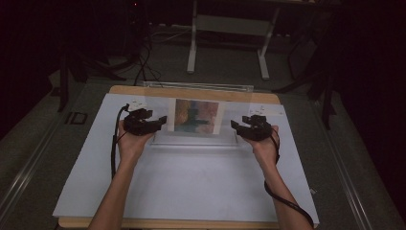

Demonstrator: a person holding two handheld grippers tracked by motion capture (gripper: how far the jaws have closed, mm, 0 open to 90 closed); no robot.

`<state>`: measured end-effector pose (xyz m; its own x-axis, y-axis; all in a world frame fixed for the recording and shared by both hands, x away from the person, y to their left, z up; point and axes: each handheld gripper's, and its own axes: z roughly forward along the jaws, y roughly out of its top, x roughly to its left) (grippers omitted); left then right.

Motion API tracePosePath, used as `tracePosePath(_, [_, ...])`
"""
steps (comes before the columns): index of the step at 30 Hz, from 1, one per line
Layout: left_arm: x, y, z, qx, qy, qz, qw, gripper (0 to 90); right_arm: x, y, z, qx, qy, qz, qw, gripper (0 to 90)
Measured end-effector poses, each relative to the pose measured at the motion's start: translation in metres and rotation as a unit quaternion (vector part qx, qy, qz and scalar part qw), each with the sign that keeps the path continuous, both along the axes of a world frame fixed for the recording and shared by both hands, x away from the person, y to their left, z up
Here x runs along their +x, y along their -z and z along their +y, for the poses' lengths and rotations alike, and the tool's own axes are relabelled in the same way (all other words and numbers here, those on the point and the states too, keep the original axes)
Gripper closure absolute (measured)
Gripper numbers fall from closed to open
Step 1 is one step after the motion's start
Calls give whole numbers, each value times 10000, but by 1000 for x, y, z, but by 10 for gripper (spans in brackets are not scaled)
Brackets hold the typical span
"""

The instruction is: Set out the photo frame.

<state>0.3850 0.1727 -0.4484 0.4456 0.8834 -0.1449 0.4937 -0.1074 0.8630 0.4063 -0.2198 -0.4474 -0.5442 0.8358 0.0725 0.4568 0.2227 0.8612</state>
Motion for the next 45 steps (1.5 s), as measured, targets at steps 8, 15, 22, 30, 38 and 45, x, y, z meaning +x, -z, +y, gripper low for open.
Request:
tracePosePath(8, [-15,1,-4,23,47,12,10000,342,-17,1,-5,-19,26,88,10000,438])
tracePosePath(15, [-28,0,-2,-7,59,75,10000,342,-32,-2,-5,-79,-23,89,9999,448])
tracePosePath(22, [-38,4,3,-35,111,168,9998,341,-46,-1,-1,-99,-11,146,9998,452])
tracePosePath(30, [-47,5,4,42,104,226,9997,341,-55,6,0,-68,-29,228,9997,455])
tracePosePath(38, [-51,4,4,60,113,214,9997,341,-60,7,0,-64,-33,169,9998,455])
tracePosePath(45, [-56,3,2,58,87,148,9998,341,-64,7,-2,2,-48,105,9999,458])
